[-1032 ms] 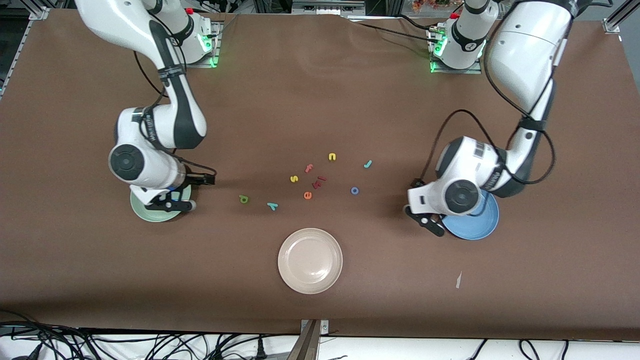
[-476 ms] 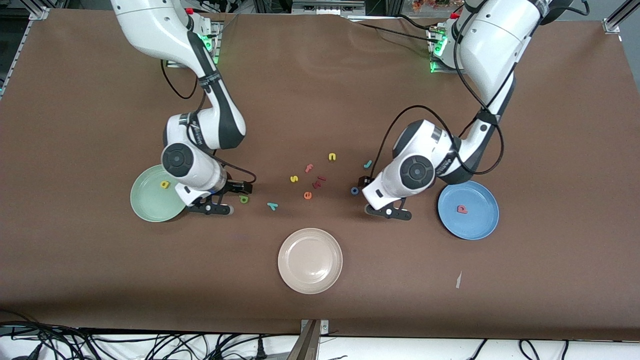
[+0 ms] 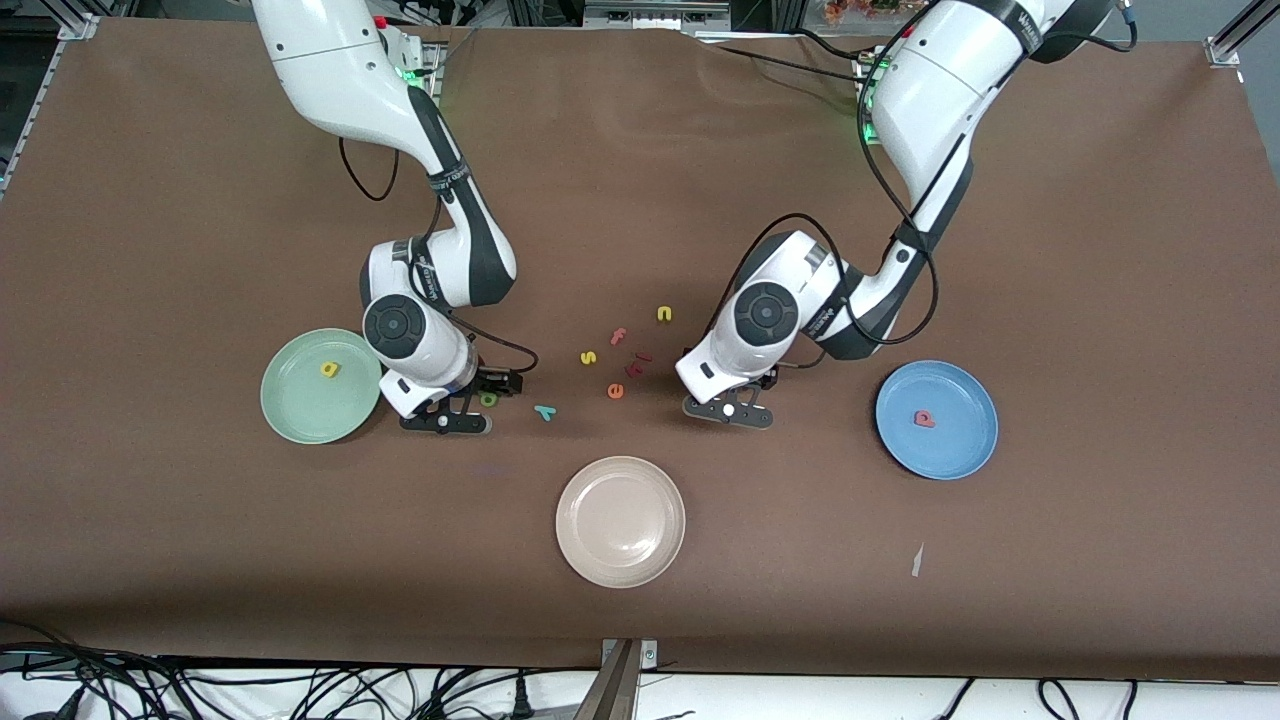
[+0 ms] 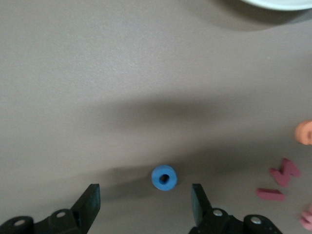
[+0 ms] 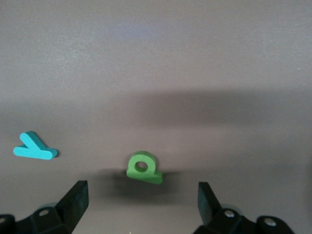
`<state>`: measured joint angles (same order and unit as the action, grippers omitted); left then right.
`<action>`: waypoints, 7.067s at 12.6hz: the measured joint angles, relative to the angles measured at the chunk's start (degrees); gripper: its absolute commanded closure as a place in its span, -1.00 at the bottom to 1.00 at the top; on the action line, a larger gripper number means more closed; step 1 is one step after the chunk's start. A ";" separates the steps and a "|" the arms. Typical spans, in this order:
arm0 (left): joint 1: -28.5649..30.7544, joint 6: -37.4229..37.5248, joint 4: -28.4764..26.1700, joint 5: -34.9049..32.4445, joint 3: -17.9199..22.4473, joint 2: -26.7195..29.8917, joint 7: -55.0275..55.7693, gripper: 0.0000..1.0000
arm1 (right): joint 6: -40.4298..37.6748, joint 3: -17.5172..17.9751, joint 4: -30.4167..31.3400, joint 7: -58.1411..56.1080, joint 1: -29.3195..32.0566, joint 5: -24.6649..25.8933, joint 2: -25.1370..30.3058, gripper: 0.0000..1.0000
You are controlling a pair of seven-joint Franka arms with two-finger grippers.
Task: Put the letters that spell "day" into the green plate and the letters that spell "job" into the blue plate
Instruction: 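Grasp the green d with the right gripper while the left grasps blue o, then drop the green d on the green plate while the left drops blue o, then grasp the cyan y with the right gripper while the left grasps teal r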
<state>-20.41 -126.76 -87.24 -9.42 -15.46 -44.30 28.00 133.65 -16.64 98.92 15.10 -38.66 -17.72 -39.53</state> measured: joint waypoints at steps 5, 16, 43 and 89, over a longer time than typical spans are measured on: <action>-1.62 -2.47 -0.18 -1.39 0.03 -1.97 3.30 -0.43 | 1.31 0.28 -0.15 -1.66 0.00 0.00 -0.97 -0.62; -2.23 -3.40 -0.05 -1.42 0.44 -3.07 4.25 1.00 | 1.94 0.27 -0.16 -6.65 0.24 0.00 -1.54 0.30; 22.99 2.30 -14.88 -6.52 0.96 9.13 -26.79 -1.00 | -18.14 -19.42 5.82 -36.89 3.24 -7.12 4.41 -1.00; 14.28 3.31 -15.11 -19.01 -18.39 3.11 13.70 0.91 | -3.74 -5.53 -17.27 -46.75 -8.57 -4.80 -12.15 0.59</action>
<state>-6.13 -123.45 -102.35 -28.43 -33.85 -41.18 41.70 129.91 -22.16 81.65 -31.65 -47.22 -22.53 -51.68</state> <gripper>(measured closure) 0.890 0.577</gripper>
